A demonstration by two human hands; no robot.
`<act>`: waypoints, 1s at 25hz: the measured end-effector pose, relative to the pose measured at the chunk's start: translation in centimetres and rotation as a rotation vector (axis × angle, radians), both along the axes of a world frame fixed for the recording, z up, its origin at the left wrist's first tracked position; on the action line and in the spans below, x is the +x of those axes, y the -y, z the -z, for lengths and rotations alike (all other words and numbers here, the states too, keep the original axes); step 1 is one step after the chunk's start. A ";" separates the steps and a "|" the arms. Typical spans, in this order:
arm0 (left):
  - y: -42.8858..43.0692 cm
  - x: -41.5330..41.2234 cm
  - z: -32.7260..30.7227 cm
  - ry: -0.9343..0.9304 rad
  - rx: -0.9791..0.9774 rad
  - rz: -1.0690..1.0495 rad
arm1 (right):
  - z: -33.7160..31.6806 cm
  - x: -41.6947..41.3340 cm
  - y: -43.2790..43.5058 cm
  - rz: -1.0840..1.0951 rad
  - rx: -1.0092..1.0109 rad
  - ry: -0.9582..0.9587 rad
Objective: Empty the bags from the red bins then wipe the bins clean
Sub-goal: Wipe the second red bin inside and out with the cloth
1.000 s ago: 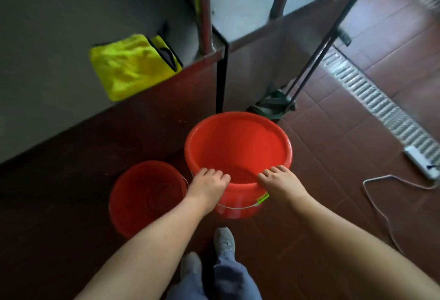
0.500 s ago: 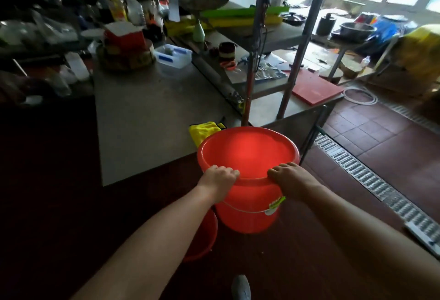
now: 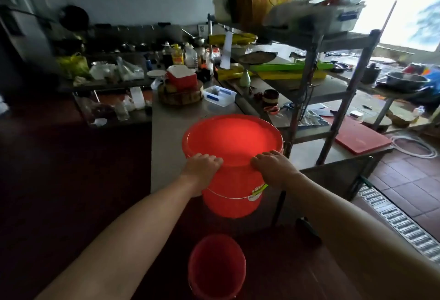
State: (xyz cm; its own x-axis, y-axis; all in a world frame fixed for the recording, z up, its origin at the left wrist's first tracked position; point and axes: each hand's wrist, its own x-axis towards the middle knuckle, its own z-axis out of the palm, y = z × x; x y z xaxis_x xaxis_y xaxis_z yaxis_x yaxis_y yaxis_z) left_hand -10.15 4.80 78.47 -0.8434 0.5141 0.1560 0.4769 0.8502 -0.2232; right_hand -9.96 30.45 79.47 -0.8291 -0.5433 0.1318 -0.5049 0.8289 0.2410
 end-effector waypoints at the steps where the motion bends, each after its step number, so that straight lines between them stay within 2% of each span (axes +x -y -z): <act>1: 1.3 -1.4 0.1 0.003 -0.009 -0.032 | 0.2 -1.9 1.4 -0.025 -0.003 0.006; 10: 9.1 -11.5 3.4 0.049 -0.017 -0.266 | 4.8 -17.1 10.3 -0.242 -0.054 -0.025; 17: 13.2 -15.5 6.9 0.138 -0.035 -0.337 | 8.6 -22.0 14.7 -0.307 -0.021 0.012; 21: 14.3 -16.5 8.1 0.219 -0.096 -0.325 | 9.7 -22.4 16.2 -0.255 0.023 0.149; 25: 15.4 -17.0 6.6 0.532 -0.093 -0.272 | 8.5 -22.9 17.1 -0.149 0.162 0.406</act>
State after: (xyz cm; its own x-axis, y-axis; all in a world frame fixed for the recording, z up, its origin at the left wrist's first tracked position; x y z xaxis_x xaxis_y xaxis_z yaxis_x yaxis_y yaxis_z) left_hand -27.11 -10.63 71.88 -0.8963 0.2605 -0.3588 0.3118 0.9456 -0.0925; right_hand -32.86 13.39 70.94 -0.7076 -0.6471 -0.2838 -0.6958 0.7082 0.1198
